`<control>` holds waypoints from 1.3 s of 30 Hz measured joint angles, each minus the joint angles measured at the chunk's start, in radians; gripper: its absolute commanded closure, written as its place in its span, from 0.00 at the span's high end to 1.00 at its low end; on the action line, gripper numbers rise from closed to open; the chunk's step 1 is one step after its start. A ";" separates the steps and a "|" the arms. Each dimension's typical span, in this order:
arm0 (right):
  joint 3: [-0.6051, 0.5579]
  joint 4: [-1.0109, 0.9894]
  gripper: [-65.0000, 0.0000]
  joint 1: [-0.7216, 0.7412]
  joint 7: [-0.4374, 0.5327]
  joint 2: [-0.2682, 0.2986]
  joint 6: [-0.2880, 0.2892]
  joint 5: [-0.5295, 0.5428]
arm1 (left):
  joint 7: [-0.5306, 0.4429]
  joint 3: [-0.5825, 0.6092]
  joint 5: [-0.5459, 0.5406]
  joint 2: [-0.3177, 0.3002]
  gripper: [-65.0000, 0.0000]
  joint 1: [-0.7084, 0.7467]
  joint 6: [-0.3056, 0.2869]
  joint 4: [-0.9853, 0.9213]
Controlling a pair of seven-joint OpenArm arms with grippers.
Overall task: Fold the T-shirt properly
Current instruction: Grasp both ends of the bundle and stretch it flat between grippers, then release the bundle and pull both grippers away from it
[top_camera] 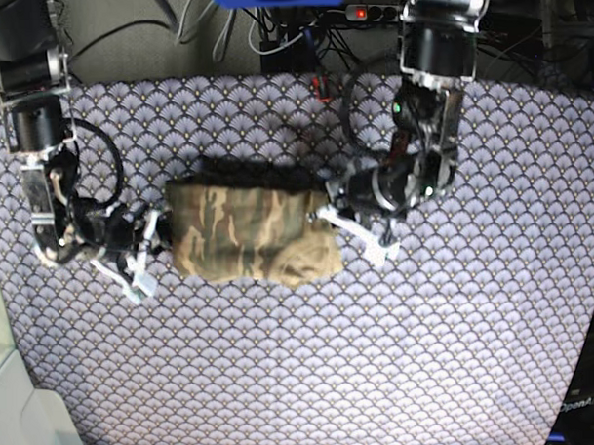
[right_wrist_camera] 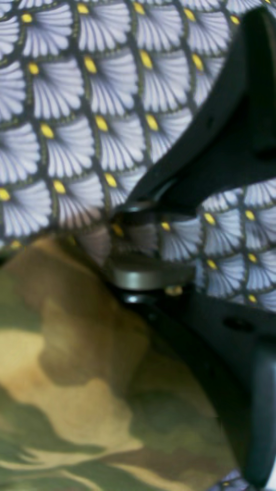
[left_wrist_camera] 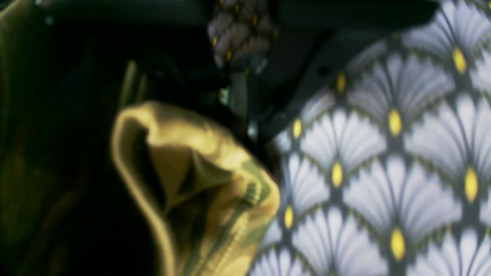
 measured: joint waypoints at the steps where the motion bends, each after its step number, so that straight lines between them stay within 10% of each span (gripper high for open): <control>1: 0.005 0.043 0.24 -0.035 0.000 0.002 -0.004 -0.001 | -0.022 0.002 0.000 0.002 0.00 -0.023 0.000 -0.029; 17: 0.003 0.695 0.24 -0.443 -0.206 -0.063 0.003 0.003 | -0.327 0.001 0.048 0.109 0.00 -0.225 0.022 -0.324; 30: 0.268 0.793 0.24 -0.509 -0.215 0.040 0.004 0.008 | -0.093 -0.178 0.051 -0.134 0.00 -0.053 0.035 0.036; 39: 0.250 0.712 0.24 -0.349 -0.241 0.003 0.004 0.005 | -0.019 -0.216 0.053 0.001 0.00 0.123 0.027 0.177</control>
